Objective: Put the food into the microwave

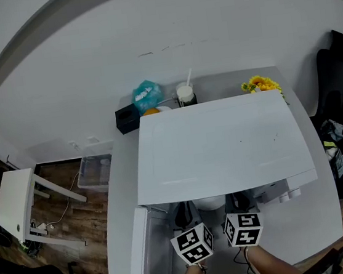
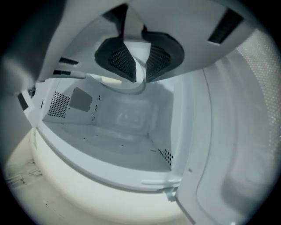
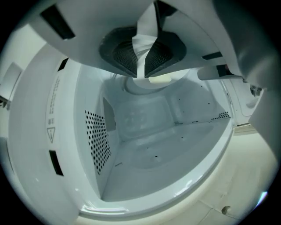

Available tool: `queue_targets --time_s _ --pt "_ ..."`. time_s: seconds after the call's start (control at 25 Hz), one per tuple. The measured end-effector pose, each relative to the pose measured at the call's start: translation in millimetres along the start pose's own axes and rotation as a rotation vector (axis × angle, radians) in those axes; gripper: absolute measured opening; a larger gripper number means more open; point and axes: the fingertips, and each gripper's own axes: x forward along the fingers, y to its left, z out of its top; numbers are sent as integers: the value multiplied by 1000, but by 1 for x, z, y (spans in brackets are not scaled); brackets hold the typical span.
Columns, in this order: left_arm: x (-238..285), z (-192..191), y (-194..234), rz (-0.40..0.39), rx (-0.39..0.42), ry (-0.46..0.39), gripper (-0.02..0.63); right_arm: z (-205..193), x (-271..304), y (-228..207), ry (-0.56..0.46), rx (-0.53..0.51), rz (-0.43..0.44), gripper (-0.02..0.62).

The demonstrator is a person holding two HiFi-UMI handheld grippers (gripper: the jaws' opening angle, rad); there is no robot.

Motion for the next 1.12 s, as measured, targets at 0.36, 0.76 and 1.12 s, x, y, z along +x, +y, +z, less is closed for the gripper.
queue_targets --time_s 0.36,0.76,1.12 --pt "-35 -2 -23 -38 48 7 3 3 -35 13 -8 -65 45 20" --pt "-76 13 -41 -65 94 -15 3 26 -77 17 -39 -98 41 17" --pt "-122 35 -53 -105 86 -66 3 52 -129 16 -100 -113 8 17"
